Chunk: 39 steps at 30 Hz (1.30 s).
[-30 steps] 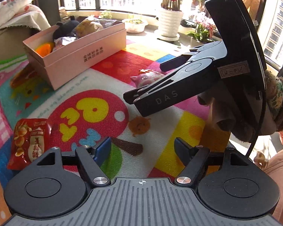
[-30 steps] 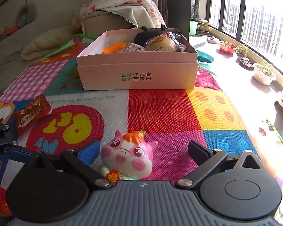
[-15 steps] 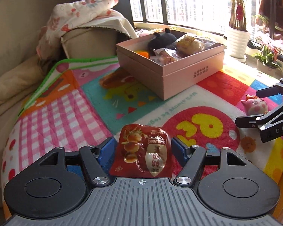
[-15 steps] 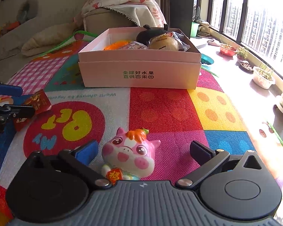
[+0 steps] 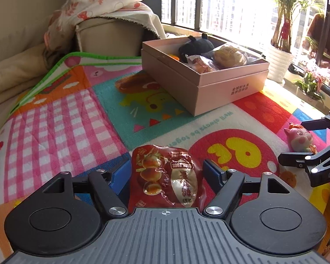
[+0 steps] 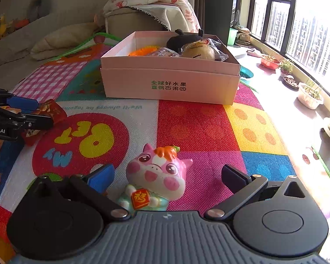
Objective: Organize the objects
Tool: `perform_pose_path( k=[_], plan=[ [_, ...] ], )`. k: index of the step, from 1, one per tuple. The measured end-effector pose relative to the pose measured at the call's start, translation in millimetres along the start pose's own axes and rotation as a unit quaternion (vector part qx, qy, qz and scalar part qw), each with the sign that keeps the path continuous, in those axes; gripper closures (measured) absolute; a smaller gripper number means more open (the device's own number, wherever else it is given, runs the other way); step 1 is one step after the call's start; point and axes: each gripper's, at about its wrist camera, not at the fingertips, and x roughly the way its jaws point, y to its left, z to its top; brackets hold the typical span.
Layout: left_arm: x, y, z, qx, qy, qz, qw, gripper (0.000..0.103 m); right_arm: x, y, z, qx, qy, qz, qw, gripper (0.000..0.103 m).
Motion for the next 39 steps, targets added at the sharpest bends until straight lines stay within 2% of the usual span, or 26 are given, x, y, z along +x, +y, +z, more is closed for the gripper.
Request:
perform_pose_path(
  k=[4, 6, 13, 19, 21, 22, 24, 25, 26, 27, 30, 34, 39],
  plan=[
    [2.8, 3.1, 0.3, -0.014, 0.001, -0.002, 0.9999, 0.022, -0.7, 3.0, 2.3, -0.002, -0.002, 0.002, 1.0, 0.0],
    [9.3, 4.1, -1.6, -0.019, 0.022, -0.001, 0.9996, 0.023, -2.1, 5.3, 3.4, -0.005, -0.007, 0.002, 1.0, 0.0],
    [-0.8, 1.8, -3.1, -0.017, -0.001, 0.0, 0.9999, 0.026, -8.5, 8.1, 8.9, -0.025, -0.022, -0.01, 0.999, 0.003],
    [-0.9, -0.1, -4.0, -0.023, 0.004, 0.002, 0.9997, 0.028, -1.8, 8.5, 8.2, -0.018, 0.001, -0.001, 1.0, 0.022],
    [-1.5, -1.0, -4.5, -0.026, 0.003, 0.004, 0.9996, 0.028, -4.9, 9.6, 9.0, -0.017, 0.003, 0.003, 1.0, 0.044],
    [-1.9, -1.2, -4.6, -0.028, 0.002, 0.003, 0.9996, 0.028, -6.5, 10.9, 9.7, -0.019, 0.002, 0.0, 1.0, 0.048],
    [-2.5, -1.8, -4.0, -0.029, 0.004, -0.002, 0.9996, 0.029, -10.2, 12.4, 10.0, -0.022, -0.001, -0.001, 1.0, 0.048],
    [-4.0, -3.2, -4.3, -0.028, 0.0, -0.001, 0.9996, 0.036, -12.3, 12.9, 10.3, -0.022, -0.002, -0.001, 1.0, 0.049],
    [-7.8, -4.3, -4.2, -0.026, -0.012, 0.009, 0.9995, 0.05, -14.5, 13.0, 10.4, -0.022, -0.003, 0.001, 1.0, 0.049],
    [-11.6, -4.3, -3.3, -0.025, -0.02, 0.014, 0.9994, 0.06, -17.2, 13.3, 10.7, -0.022, -0.004, 0.003, 1.0, 0.049],
    [-23.0, -1.0, 0.7, -0.031, -0.03, 0.005, 0.9991, 0.074, -26.6, 14.3, 11.6, -0.024, -0.012, 0.01, 1.0, 0.049],
    [-24.5, -2.9, -0.8, -0.016, -0.022, 0.01, 0.9996, 0.074, -40.0, 15.5, 13.0, -0.033, -0.028, 0.013, 0.999, 0.049],
    [-12.9, 8.5, -2.7, -0.045, -0.009, 0.016, 0.9988, 0.066, -38.0, 11.7, 11.7, -0.024, -0.026, 0.015, 0.999, 0.049]
  ],
)
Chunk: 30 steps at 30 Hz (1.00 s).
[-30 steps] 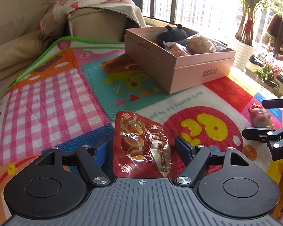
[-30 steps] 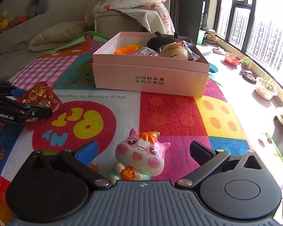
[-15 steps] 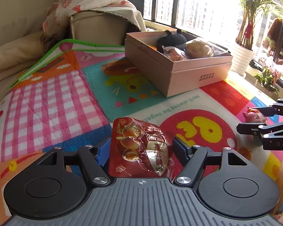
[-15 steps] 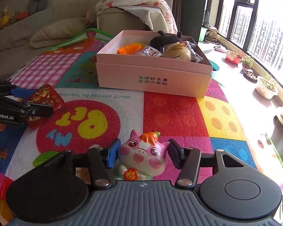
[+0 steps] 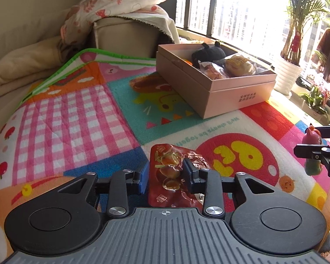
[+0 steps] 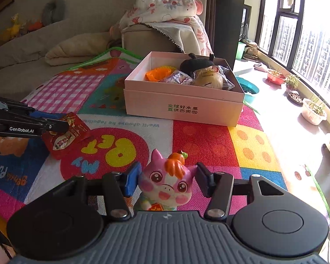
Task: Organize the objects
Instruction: 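Carry the red packet toward the pink box with the left tool while the right holds the pig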
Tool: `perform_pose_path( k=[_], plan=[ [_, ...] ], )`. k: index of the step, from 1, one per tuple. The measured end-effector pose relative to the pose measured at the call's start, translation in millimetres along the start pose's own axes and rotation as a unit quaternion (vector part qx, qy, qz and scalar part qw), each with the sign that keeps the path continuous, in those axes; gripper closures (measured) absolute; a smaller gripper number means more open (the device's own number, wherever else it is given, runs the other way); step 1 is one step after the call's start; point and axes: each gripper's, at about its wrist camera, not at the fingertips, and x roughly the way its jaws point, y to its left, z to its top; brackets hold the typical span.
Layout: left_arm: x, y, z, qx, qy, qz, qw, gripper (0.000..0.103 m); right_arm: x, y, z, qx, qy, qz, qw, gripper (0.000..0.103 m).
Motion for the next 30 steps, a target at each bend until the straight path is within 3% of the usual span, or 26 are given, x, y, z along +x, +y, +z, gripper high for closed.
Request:
perform_pose_path(
  k=[4, 6, 8, 10, 11, 14, 15, 20, 26, 30],
  plan=[
    [7.8, 6.8, 5.5, -0.026, 0.006, -0.024, 0.9993, 0.064, 8.5, -2.0, -3.7, 0.006, 0.009, 0.003, 1.0, 0.045],
    [9.3, 6.4, 7.4, -0.035, 0.012, -0.028, 0.9989, 0.064, 11.1, -1.0, -4.9, 0.005, 0.011, 0.008, 1.0, 0.028],
    [7.2, -0.6, 7.2, -0.01, 0.013, -0.028, 0.9995, 0.064, 13.3, 1.4, -6.8, -0.001, 0.011, 0.005, 1.0, 0.021],
    [3.5, -11.0, 4.2, 0.034, 0.012, -0.036, 0.9987, 0.061, 16.4, 3.2, -8.7, -0.008, 0.015, 0.004, 1.0, 0.02],
    [3.9, -15.6, 1.7, 0.051, 0.018, -0.043, 0.9976, 0.051, 19.5, 3.5, -9.8, -0.008, 0.02, 0.004, 1.0, 0.019],
    [7.4, -23.0, -4.7, 0.063, 0.017, -0.066, 0.9958, 0.044, 27.9, 4.5, -11.4, -0.003, 0.032, 0.002, 0.999, 0.019],
    [12.0, -24.3, -5.4, 0.055, 0.033, -0.076, 0.995, 0.037, 29.4, 3.6, -11.8, 0.0, 0.033, 0.003, 0.999, 0.018],
    [18.3, -45.6, -9.8, 0.083, 0.027, -0.046, 0.9951, 0.026, 31.0, 5.7, -8.6, -0.01, 0.04, -0.007, 0.999, 0.014],
    [19.4, -40.5, -8.5, 0.061, 0.024, -0.045, 0.9968, 0.027, 30.6, 11.0, -5.0, -0.018, 0.047, -0.019, 0.999, 0.015],
    [18.9, -38.4, -8.2, 0.059, 0.021, -0.047, 0.9969, 0.028, 27.6, 14.8, -3.6, -0.024, 0.049, -0.019, 0.998, 0.029]
  ],
)
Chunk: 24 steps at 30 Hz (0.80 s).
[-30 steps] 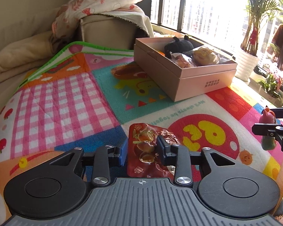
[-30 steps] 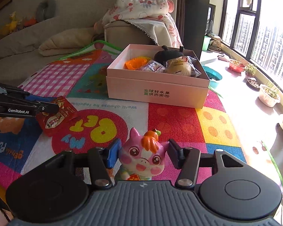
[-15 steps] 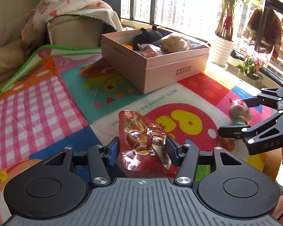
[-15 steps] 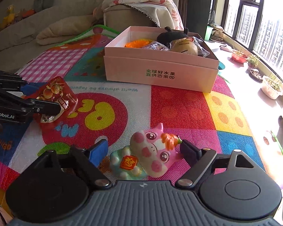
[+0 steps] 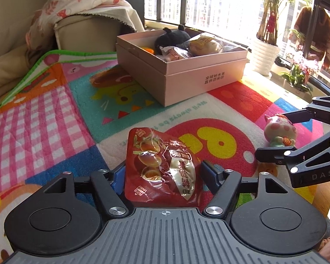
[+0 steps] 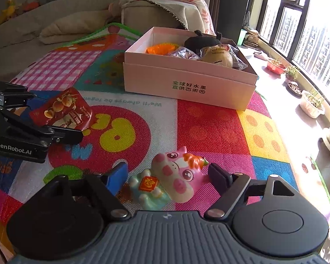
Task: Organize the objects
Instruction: 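Carry the red packet toward the pink box with the left tool while the right holds the pig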
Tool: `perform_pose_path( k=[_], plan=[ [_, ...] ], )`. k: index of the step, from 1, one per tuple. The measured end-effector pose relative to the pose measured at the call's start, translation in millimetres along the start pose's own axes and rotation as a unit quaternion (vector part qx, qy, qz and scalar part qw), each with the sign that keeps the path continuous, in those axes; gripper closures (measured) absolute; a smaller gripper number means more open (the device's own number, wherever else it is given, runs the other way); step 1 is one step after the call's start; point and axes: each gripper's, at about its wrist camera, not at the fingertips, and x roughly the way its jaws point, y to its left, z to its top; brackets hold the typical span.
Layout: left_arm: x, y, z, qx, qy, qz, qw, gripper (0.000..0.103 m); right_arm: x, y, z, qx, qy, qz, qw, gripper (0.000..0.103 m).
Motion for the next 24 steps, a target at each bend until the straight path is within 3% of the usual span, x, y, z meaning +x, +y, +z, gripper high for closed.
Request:
perform_pose_path(
  k=[10, 17, 20, 24],
  plan=[
    [-0.7, -1.1, -3.9, -0.003, -0.014, 0.003, 0.9999, 0.03, -20.5, 5.3, 2.9, -0.011, -0.025, 0.003, 1.0, 0.033],
    [-9.6, 1.9, 1.7, -0.033, -0.03, -0.01, 0.999, 0.03, -30.8, -7.2, 3.2, 0.003, -0.05, 0.001, 0.999, 0.033],
    [-18.3, 4.8, 26.0, -0.049, -0.052, -0.031, 0.997, 0.03, -33.3, -14.7, 3.6, 0.009, -0.062, 0.002, 0.998, 0.033],
    [-25.1, -1.4, 87.7, -0.029, -0.113, -0.035, 0.9925, 0.03, -33.8, -24.1, 8.6, 0.019, -0.078, 0.003, 0.997, 0.033]
  ],
)
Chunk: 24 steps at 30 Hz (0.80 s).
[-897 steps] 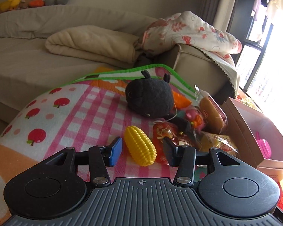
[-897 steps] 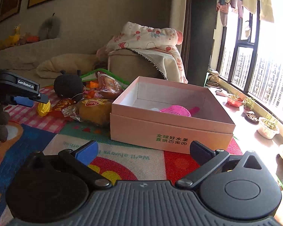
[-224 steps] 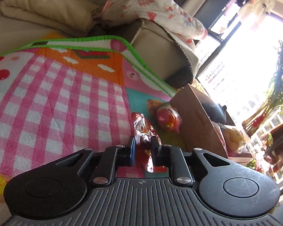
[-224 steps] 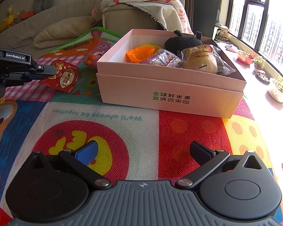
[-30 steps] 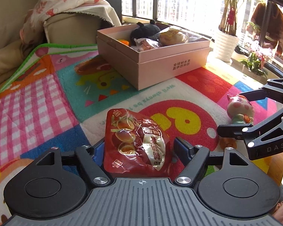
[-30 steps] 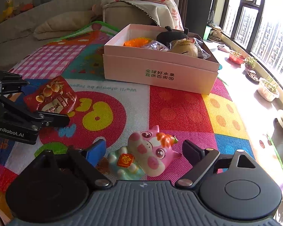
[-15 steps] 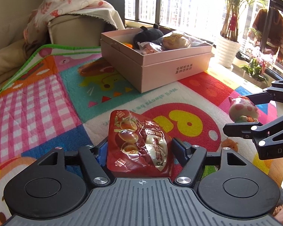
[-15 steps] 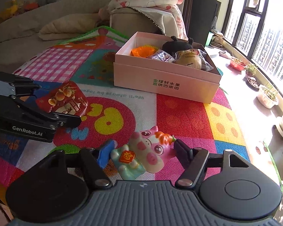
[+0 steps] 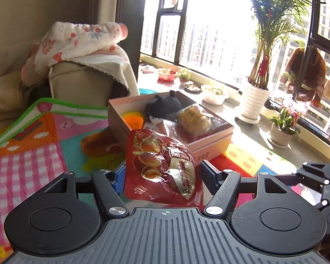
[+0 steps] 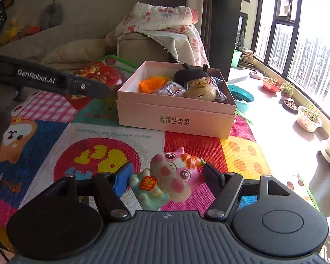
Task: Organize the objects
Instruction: 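Carry the red packet toward the pink box with the left tool while the right holds the pig, then open the left tool to drop the red packet into the pink box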
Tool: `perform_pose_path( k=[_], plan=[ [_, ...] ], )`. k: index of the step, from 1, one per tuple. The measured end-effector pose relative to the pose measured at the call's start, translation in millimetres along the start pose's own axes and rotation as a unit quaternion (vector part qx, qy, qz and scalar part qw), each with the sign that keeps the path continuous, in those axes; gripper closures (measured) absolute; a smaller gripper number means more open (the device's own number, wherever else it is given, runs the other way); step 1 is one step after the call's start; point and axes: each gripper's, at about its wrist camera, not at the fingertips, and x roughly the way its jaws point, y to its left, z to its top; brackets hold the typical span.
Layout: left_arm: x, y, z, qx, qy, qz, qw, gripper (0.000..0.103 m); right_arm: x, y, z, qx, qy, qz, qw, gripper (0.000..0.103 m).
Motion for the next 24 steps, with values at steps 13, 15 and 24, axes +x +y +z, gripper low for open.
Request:
perform_pose_path(
  k=[13, 15, 24],
  plan=[
    [123.3, 3.6, 31.9, -0.045, 0.014, 0.054, 0.9975, 0.03, 14.7, -25.5, 1.1, 0.039, -0.004, -0.01, 0.999, 0.033],
    [123.0, -0.6, 32.0, -0.029, 0.026, 0.052, 0.9979, 0.03, 23.4, -27.4, 0.6, 0.044, 0.008, -0.006, 0.999, 0.033],
    [121.1, -5.4, 45.7, 0.001, 0.0, 0.045, 0.999, 0.03, 35.2, -16.5, 2.1, 0.043, 0.017, 0.012, 0.999, 0.033]
  ],
)
